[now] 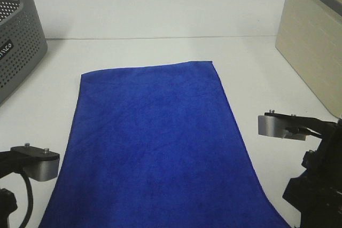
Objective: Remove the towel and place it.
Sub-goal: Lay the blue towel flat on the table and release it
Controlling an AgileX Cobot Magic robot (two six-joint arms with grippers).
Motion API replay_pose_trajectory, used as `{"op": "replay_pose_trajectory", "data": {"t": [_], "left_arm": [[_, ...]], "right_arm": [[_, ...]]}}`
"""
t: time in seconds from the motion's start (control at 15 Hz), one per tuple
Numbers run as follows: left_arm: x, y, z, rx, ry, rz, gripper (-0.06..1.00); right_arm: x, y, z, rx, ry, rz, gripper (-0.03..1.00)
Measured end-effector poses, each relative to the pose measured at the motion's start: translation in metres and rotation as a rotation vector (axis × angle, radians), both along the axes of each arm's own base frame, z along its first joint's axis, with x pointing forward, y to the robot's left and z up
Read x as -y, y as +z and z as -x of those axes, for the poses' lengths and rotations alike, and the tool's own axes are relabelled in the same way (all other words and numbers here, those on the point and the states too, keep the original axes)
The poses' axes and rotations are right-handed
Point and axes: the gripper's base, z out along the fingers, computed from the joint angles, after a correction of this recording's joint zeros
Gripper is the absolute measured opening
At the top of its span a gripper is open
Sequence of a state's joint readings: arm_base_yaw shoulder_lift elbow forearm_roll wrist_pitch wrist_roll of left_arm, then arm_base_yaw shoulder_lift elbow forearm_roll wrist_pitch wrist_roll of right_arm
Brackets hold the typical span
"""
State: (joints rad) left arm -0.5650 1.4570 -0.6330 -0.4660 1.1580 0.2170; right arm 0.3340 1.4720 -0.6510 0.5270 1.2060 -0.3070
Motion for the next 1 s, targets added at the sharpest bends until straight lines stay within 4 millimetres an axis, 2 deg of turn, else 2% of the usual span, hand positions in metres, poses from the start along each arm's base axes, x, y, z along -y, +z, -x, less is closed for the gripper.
{"op": "replay_pose_trajectory", "data": {"t": [0.33,1.0], "left_arm": [[0.003,-0.013,-0.004,-0.037,-0.005,-0.021,0.00],[0.005,-0.014,-0.006,-0.017,0.014,-0.006,0.01]], "right_arm": [[-0.002,-0.019,-0.007,-0.073,-0.010,0.033,0.02],[-0.002,-0.020,-0.007,-0.076,-0.002,0.032,0.02]]}}
